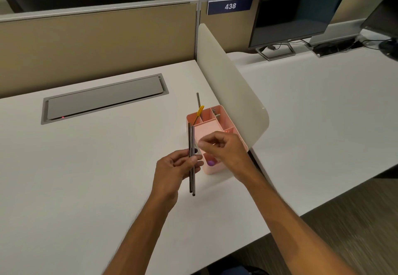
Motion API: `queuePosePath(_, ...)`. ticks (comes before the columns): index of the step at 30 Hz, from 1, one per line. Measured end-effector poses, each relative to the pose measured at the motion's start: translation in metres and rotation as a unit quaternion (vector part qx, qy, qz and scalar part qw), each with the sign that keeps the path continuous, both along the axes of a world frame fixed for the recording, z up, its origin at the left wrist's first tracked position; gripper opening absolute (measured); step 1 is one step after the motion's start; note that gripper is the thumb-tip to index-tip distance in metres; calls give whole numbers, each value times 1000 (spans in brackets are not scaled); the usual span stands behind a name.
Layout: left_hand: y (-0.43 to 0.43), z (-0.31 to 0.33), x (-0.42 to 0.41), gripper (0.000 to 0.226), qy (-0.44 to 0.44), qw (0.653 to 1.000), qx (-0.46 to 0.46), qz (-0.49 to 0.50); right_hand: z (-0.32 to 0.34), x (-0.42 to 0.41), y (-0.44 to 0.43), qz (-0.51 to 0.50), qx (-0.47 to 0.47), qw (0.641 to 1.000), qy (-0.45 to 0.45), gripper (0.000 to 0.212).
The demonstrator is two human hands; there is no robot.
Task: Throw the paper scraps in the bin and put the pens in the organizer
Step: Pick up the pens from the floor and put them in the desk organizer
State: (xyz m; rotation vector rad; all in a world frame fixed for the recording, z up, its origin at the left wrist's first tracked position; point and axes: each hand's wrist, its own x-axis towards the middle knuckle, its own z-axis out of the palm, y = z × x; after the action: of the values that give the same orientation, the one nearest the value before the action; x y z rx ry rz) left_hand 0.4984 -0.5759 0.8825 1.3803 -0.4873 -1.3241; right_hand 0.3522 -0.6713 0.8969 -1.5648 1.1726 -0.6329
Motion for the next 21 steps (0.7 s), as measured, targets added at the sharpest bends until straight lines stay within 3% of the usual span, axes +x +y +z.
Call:
queuePosePath(3, -6, 2, -1, 20, -39, 998, -13, -39, 16, 2, 1, 62, 19, 996, -65, 16)
queuePosePath(12, -30, 16, -1, 28, -144, 989, -15, -44, 25, 3, -28, 38, -22, 995, -84, 13)
queuePosePath(15, -36, 18, 0, 35, -199, 980, -22, -18, 38, 5, -52, -27, -48, 992, -109, 18)
queuePosePath(21, -37, 6, 6, 71, -351, 935, 36, -43, 43, 8, -103, -120, -186, 975, 12, 21)
